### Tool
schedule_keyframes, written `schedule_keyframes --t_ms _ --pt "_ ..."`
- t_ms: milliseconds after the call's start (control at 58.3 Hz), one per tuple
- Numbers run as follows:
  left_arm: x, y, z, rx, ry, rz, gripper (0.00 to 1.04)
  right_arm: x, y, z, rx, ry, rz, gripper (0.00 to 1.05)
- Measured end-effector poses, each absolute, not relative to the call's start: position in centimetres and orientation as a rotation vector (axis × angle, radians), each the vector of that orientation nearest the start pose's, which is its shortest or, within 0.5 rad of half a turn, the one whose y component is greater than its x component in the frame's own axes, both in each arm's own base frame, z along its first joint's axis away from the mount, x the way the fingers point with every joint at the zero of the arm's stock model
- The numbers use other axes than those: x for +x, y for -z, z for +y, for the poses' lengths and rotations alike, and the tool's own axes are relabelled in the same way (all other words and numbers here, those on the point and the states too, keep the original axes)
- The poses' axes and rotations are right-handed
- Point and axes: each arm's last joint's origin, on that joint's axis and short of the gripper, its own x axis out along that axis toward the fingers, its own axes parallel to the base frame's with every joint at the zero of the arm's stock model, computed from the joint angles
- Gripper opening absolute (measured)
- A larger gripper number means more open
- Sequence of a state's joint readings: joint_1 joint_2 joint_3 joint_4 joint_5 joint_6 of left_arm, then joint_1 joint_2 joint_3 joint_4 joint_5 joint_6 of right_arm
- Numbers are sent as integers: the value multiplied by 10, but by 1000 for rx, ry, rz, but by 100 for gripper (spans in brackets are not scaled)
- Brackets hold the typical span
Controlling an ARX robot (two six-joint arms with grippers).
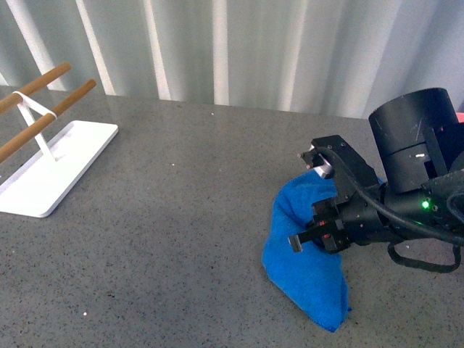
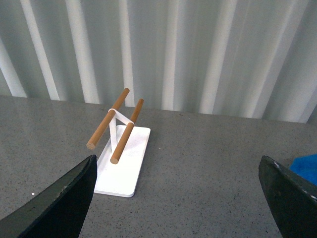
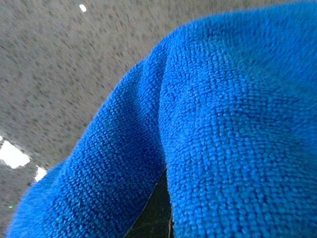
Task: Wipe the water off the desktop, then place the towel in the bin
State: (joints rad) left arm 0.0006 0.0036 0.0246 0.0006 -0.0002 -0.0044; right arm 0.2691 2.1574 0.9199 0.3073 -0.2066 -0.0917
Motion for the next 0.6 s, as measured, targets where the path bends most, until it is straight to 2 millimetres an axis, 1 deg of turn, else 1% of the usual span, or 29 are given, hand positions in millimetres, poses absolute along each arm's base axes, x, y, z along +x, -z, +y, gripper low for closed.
schedule_keyframes --t_ms 103,206,343,480,600 --pt "96 -172 0 -4 -1 -22 98 348 -33 94 -122 -471 909 3" --pt "96 -172 0 -4 -1 -22 98 353 -32 81 -149 -436 907 3" --pt "96 -172 0 -4 0 -22 98 368 -31 61 -197 -361 897 3" --pt "96 -172 0 -4 -1 -22 98 394 -28 44 -243 -274 872 3" --pt "96 -172 0 -4 -1 -22 98 427 -25 44 -292 -242 823 3"
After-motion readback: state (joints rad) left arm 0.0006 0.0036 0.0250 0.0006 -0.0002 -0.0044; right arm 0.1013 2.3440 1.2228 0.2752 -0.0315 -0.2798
